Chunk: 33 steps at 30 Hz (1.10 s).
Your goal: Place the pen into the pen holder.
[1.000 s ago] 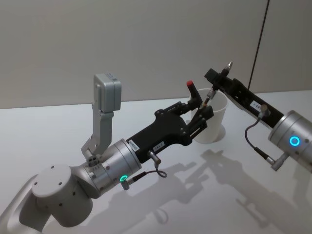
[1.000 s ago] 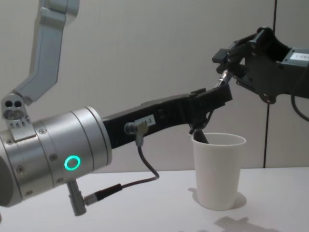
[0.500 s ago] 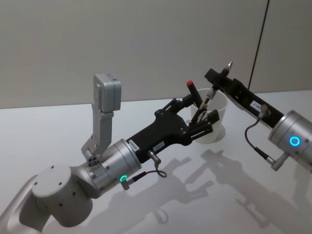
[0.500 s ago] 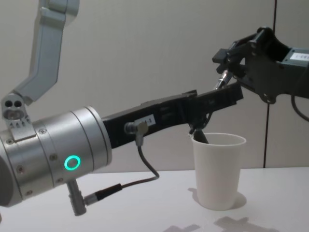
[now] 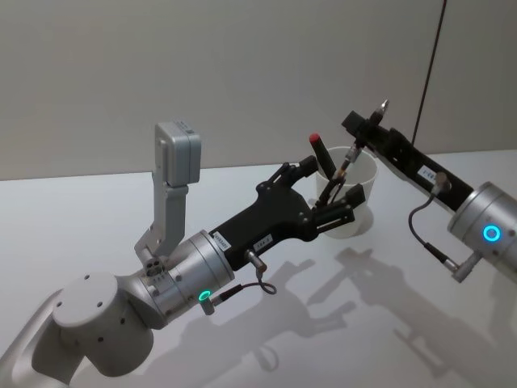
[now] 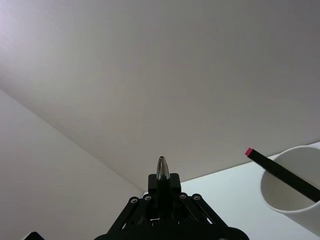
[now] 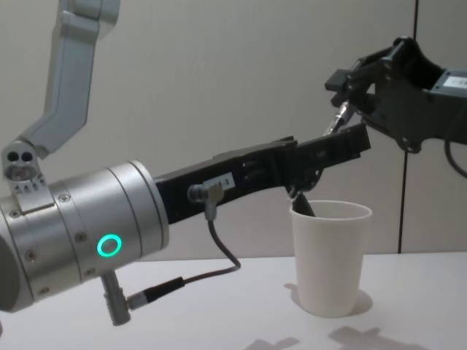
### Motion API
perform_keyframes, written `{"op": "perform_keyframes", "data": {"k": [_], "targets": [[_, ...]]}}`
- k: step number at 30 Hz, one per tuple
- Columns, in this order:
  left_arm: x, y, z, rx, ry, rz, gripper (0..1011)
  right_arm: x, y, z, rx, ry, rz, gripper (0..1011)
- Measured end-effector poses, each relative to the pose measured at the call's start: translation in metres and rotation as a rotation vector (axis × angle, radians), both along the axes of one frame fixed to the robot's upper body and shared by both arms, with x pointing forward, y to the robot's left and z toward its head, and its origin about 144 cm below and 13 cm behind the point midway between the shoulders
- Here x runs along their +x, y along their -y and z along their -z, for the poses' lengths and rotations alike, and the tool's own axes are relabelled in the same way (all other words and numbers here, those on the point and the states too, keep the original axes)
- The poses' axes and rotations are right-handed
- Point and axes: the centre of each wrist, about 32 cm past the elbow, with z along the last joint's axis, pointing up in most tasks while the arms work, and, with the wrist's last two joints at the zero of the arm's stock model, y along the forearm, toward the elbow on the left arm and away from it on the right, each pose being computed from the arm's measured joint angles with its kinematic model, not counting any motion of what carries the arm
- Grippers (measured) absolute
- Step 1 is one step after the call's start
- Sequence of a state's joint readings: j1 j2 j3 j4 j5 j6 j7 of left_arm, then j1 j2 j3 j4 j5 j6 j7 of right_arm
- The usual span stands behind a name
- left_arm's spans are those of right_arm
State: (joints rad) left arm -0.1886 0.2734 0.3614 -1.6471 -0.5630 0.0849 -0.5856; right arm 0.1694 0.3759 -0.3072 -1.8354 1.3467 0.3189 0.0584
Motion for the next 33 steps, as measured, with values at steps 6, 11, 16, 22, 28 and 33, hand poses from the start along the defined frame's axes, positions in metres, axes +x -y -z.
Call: {"op": "perform_keyframes", "data": {"k": [6, 11, 16, 22, 28, 33], "targets": [[0.0, 0.0, 0.0, 0.0, 0.0, 0.0, 1001, 0.0, 0.004, -0.001, 0.0, 0.011, 0.012, 126], [0.0, 0.0, 0.0, 0.0, 0.0, 0.0, 1001, 0.0, 0.012, -0.002, -0.006, 0.024, 0.036, 126], [0.0, 0.0, 0.0, 0.0, 0.0, 0.0, 1001, 0.0, 0.019, -0.003, -0.02, 0.037, 0.057, 126], [0.0, 0.0, 0.0, 0.0, 0.0, 0.0, 1001, 0.0, 0.029, -0.005, -0.066, 0.079, 0.09, 126], [0.0, 0.0, 0.0, 0.0, 0.0, 0.0, 1001, 0.002, 0.034, -0.005, -0.114, 0.13, 0.117, 126], [0.0, 0.0, 0.0, 0.0, 0.0, 0.0, 1001, 0.006, 0.038, -0.006, -0.174, 0.198, 0.149, 126]]}}
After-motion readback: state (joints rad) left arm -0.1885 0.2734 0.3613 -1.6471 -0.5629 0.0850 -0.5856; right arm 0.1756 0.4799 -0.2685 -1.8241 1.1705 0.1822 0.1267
